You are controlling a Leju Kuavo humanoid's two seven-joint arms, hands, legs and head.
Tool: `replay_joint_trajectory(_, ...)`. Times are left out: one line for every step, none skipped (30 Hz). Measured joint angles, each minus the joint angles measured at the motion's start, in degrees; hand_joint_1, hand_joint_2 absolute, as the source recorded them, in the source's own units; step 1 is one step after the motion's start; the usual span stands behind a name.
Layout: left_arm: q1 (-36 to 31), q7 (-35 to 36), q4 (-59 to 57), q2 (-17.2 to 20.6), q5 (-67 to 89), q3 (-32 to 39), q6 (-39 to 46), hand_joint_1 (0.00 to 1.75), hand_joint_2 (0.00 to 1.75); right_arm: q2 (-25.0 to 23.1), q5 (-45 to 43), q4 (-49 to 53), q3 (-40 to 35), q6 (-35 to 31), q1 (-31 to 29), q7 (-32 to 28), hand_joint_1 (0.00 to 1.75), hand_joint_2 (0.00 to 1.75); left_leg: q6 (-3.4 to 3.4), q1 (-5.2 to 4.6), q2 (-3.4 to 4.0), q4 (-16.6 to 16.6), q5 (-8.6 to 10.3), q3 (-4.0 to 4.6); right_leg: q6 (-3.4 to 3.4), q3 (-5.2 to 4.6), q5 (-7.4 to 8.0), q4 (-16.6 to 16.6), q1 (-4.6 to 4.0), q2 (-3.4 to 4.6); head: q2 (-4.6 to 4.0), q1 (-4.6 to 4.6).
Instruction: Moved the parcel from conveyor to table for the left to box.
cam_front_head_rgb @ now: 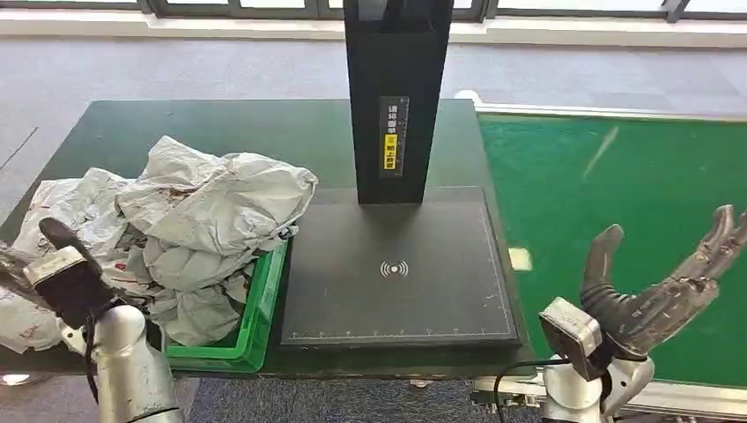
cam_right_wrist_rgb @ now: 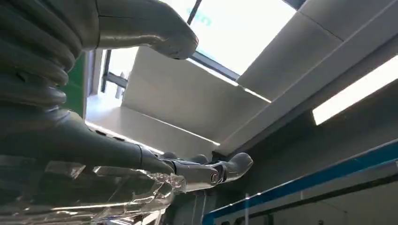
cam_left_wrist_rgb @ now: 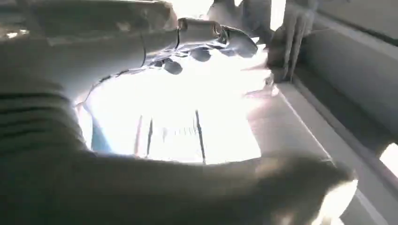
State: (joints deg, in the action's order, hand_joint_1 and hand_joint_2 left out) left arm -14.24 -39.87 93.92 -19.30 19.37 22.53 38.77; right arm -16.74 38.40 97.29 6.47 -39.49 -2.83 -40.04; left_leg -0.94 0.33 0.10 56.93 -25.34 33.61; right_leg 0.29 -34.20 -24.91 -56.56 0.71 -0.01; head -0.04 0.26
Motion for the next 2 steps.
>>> replay_joint_trajectory(0.4, -0.3, -0.2, 0.4, -5.7, -3.9, -3.9, 0.0, 1.75, 0.2, -2.3, -0.2, -0.6, 2.2, 0.7, 0.0, 0.0, 1.75, 0.01, 0.0, -0.13, 0.0, -0.01, 0.0, 0.04, 0.09, -0.04, 0.0, 0.01, -0.09, 0.02, -0.04)
replay_joint_trajectory(0.4, -0.3, -0.5, 0.5, -9.2, -7.0, -8.6, 0.0, 1.75, 0.3, -4.5, -0.4, -1.4, 4.9, 1.6, 0.0, 0.0, 1.75, 0.02, 0.0, -0.21, 0.0, -0.01, 0.03, 0.06, 0.13, -0.05, 0.0, 0.01, -0.19, 0.0, 0.02)
